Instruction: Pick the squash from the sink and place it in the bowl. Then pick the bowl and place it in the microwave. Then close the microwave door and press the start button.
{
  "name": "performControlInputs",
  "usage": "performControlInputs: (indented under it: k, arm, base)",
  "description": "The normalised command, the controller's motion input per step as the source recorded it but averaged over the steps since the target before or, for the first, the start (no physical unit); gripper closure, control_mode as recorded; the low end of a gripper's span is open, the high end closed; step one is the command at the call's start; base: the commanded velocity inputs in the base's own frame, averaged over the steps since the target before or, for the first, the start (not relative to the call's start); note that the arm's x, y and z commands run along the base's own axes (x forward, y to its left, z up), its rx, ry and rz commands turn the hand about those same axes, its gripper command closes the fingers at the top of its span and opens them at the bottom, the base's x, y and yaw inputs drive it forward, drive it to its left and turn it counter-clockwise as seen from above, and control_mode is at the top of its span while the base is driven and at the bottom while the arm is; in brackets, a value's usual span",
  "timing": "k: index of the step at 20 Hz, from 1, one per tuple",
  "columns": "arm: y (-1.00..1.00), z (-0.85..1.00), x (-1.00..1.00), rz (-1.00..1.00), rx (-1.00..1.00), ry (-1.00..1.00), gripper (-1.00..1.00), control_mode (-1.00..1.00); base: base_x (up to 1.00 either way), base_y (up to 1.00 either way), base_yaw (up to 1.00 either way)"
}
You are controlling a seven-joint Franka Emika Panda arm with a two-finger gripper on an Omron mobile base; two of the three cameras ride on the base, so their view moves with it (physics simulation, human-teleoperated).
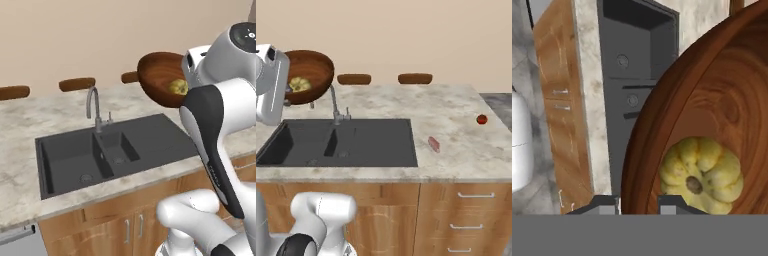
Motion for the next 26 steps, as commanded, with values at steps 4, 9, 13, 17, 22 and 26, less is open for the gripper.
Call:
performControlInputs:
  k: [4, 9, 13, 17, 22, 26]
  arm:
    - [0.0, 0.0, 0.0, 0.0, 0.0, 0.0, 1.0, 1.0]
    - [0.0, 0.0, 0.0, 0.0, 0.0, 0.0, 1.0, 1.0]
    - [0.0, 0.0, 0.0, 0.0, 0.0, 0.0, 1.0, 1.0]
    - [0.0, 0.0, 0.0, 0.0, 0.0, 0.0, 1.0, 1.0]
    - [0.0, 0.0, 0.0, 0.0, 0.0, 0.0, 1.0, 1.0]
    - [0.0, 0.0, 0.0, 0.0, 0.0, 0.0, 1.0, 1.0]
  base:
    - [-0.06, -0.18, -0.8]
    - [-0.09, -0.27, -0.76]
    - [-0.03, -0.38, -0.73]
    - [-0.04, -0.38, -0.73]
    - [-0.02, -0.44, -0.71]
    - [-0.09, -0.57, -0.69]
